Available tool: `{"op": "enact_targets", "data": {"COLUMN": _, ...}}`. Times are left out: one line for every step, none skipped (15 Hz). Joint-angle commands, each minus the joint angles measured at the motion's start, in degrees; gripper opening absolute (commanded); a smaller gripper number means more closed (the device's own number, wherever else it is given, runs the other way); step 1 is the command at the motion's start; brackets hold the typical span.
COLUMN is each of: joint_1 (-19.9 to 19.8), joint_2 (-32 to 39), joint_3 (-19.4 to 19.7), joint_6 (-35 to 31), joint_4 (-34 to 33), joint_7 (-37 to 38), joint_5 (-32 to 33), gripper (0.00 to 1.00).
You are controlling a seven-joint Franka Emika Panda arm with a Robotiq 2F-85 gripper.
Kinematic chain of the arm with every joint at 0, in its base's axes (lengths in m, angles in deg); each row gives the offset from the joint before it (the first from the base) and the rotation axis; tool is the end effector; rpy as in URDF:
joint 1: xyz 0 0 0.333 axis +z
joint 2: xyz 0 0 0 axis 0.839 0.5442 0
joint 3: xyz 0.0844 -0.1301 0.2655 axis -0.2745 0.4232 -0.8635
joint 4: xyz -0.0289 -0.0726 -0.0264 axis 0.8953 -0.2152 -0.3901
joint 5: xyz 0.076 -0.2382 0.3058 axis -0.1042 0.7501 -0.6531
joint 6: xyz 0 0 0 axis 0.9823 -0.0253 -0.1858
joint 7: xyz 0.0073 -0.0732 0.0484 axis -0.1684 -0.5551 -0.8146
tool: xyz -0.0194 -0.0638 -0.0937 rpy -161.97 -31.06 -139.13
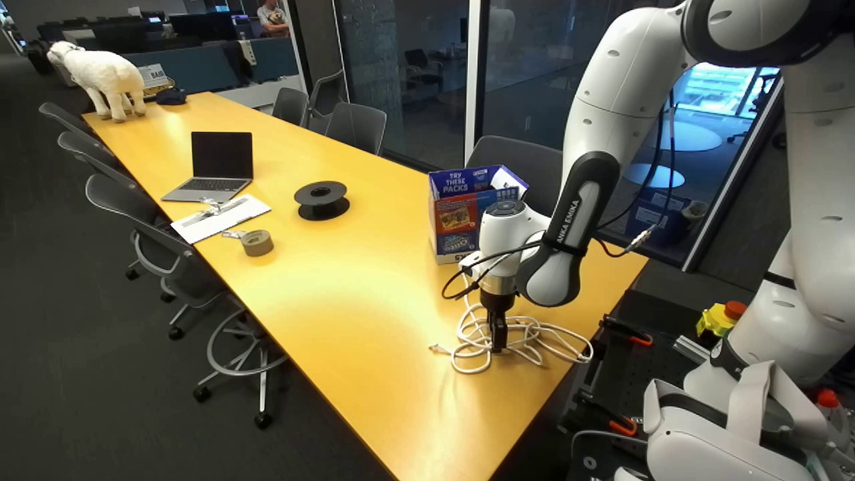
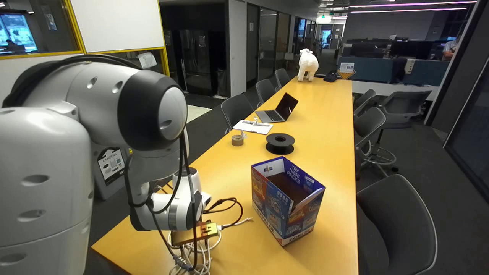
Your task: Put the rope in the box
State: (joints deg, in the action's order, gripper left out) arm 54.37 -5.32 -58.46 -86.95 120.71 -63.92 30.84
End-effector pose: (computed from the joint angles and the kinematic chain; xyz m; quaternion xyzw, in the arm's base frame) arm 0.4333 0.0631 0.0965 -0.9503 -0.3113 0.0017 0.0067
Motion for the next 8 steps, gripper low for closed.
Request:
{"op": "enact_targets", "data": {"joint_1": -1.18, "joint_2": -1.53, "joint_3": -1.13, "joint_6": 0.46, "joint_4": 0.87, "joint_7": -1.72, "joint_5": -1.25, "gripper": 0.66}}
{"op": "enact_targets", "data": {"joint_1": -1.18, "joint_2": -1.55, "joint_3": -1.11, "joint_6": 0.46, "joint_4": 0.89, "joint_7": -1.73, "joint_5": -1.23, "gripper": 0.58}}
{"op": "enact_targets", "data": {"joint_1": -1.19, "joint_2": -1.56, "joint_3": -1.08, "joint_6": 0.42, "joint_4": 0.91, "joint_7": -1.73, "joint_5": -1.22, "gripper": 0.49}}
{"op": "enact_targets", "data": {"joint_1": -1.23, "joint_2": -1.64, "joint_3": -1.07, "joint_6": 0.42, "joint_4": 0.90, "joint_7": -1.76, "joint_5": -1.22, "gripper": 0.42}}
{"op": "enact_targets", "data": {"joint_1": -1.25, "joint_2": -1.84, "joint_3": -1.01, "joint_6": 0.41, "joint_4": 0.91, "joint_7": -1.78, "joint_5": -1.20, "gripper": 0.36}}
{"op": "enact_targets", "data": {"joint_1": -1.23, "joint_2": -1.93, "joint_3": -0.95, "joint_6": 0.38, "joint_4": 0.94, "joint_7": -1.78, "joint_5": -1.17, "gripper": 0.27}}
{"op": "enact_targets", "data": {"joint_1": -1.25, "joint_2": -2.02, "joint_3": -0.93, "joint_6": 0.41, "joint_4": 0.92, "joint_7": -1.81, "joint_5": -1.16, "gripper": 0.20}}
{"op": "enact_targets", "data": {"joint_1": -1.22, "joint_2": -2.10, "joint_3": -0.89, "joint_6": 0.42, "joint_4": 0.93, "joint_7": -1.81, "joint_5": -1.14, "gripper": 0.13}}
